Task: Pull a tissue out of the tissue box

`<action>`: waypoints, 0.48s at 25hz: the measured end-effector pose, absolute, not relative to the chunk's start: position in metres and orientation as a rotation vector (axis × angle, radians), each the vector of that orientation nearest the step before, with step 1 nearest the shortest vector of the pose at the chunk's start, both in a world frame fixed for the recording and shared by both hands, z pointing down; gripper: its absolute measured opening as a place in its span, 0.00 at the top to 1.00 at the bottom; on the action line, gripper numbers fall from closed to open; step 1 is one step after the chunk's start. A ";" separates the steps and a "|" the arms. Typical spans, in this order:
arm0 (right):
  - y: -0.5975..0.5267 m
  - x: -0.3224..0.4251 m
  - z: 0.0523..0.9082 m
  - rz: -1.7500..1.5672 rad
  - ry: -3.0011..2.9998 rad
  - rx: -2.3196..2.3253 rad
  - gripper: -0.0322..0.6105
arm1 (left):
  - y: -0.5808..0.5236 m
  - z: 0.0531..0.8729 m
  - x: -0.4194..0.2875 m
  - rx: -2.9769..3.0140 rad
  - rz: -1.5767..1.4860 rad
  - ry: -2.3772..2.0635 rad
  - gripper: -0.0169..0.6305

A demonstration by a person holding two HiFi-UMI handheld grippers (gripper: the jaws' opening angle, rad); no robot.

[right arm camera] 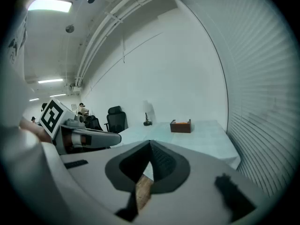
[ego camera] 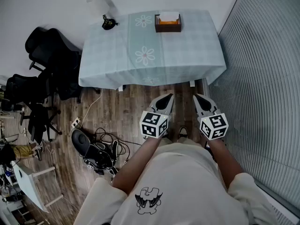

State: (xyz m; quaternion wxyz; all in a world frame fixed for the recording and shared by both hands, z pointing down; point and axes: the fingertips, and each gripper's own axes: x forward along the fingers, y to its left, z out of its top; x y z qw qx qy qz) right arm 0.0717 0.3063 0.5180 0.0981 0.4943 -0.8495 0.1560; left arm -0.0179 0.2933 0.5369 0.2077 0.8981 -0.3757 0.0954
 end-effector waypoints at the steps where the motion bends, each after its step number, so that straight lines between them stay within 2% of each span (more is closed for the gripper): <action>1: 0.306 0.069 0.519 0.465 -2.514 1.460 0.93 | 0.292 0.538 -0.018 2.499 0.267 -1.044 0.96; 12: 0.300 0.049 0.517 0.474 -2.541 1.451 0.93 | 0.283 0.537 -0.029 2.499 0.282 -1.032 0.96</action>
